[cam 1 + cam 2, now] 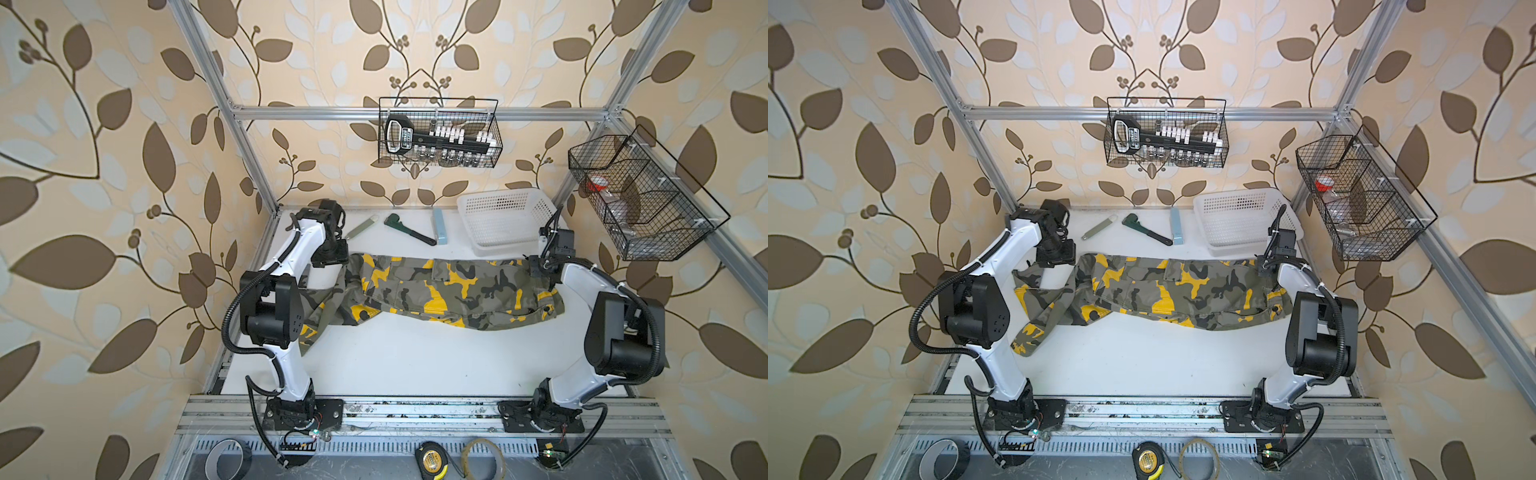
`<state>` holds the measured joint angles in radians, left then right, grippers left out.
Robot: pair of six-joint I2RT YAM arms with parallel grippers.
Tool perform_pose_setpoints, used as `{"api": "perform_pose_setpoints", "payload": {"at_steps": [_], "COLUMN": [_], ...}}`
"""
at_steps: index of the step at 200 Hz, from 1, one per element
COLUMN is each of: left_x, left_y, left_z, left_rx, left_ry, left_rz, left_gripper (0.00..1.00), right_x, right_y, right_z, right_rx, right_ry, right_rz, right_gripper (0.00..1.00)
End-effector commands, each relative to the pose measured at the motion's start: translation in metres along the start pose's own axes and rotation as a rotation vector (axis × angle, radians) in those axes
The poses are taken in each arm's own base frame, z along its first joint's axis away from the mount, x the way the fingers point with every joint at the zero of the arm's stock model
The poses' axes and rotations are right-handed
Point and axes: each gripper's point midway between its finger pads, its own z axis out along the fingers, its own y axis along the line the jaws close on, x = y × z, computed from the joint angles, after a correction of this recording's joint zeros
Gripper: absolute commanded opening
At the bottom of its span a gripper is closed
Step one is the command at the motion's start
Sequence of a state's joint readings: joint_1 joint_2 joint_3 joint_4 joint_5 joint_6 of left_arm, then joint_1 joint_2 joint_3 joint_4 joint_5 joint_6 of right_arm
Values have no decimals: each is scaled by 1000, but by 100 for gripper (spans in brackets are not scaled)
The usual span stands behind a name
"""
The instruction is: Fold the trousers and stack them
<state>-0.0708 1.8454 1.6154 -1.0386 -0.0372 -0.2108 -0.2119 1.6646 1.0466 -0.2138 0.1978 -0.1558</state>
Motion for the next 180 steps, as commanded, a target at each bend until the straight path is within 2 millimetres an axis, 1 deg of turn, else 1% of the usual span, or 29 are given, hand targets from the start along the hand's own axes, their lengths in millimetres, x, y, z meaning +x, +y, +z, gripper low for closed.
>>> {"api": "perform_pose_setpoints", "payload": {"at_steps": [1, 9, 26, 35, 43, 54, 66, 83, 101, 121, 124, 137, 153, 162, 166, 180], "left_x": [4, 7, 16, 21, 23, 25, 30, 39, 51, 68, 73, 86, 106, 118, 123, 140], "left_y": [9, 10, 12, 16, 21, 26, 24, 26, 35, 41, 42, 46, 38, 29, 25, 21], "left_z": [16, 22, 33, 39, 44, 49, 50, 40, 20, -3, -3, -16, -28, -29, -35, -30], "left_rx": [-6, -9, -16, -34, -46, -53, -36, -34, -63, -66, -68, -63, 3, 27, 39, 18], "left_ry": [43, 70, 98, 104, 111, 126, 144, 146, 125, 105, 115, 96, 94, 101, 80, 88], "left_rz": [-4, -8, -9, -12, -20, -34, -44, -58, -63, -84, -86, -114, -151, -153, -144, -133], "left_gripper": [63, 63, 63, 64, 64, 64, 64, 64, 64, 64, 64, 64, 64, 65, 65, 65], "right_x": [-9, -11, -12, -14, -14, -16, -16, -17, -19, -11, -11, -4, 7, 14, 18, 31], "right_y": [-11, -10, -7, -5, -5, -4, -4, 0, 10, 26, 28, 41, 60, 71, 76, 93], "right_z": [6, 5, 1, -3, -8, -18, -29, -50, -76, -103, -108, -124, -143, -153, -155, -165], "right_rx": [56, 56, 48, 30, 22, 4, -19, -63, -147, -244, -261, -334, -428, -468, -482, -529], "right_ry": [-16, -20, -23, -24, -25, -39, -43, -65, -126, -161, -173, -193, -207, -216, -215, -209], "right_rz": [-17, -19, -33, -27, -22, -5, 12, 27, 72, 115, 122, 151, 194, 202, 205, 209], "right_gripper": [5, 11, 32, 41, 47, 52, 56, 62, 67, 69, 70, 71, 74, 76, 76, 77]}}
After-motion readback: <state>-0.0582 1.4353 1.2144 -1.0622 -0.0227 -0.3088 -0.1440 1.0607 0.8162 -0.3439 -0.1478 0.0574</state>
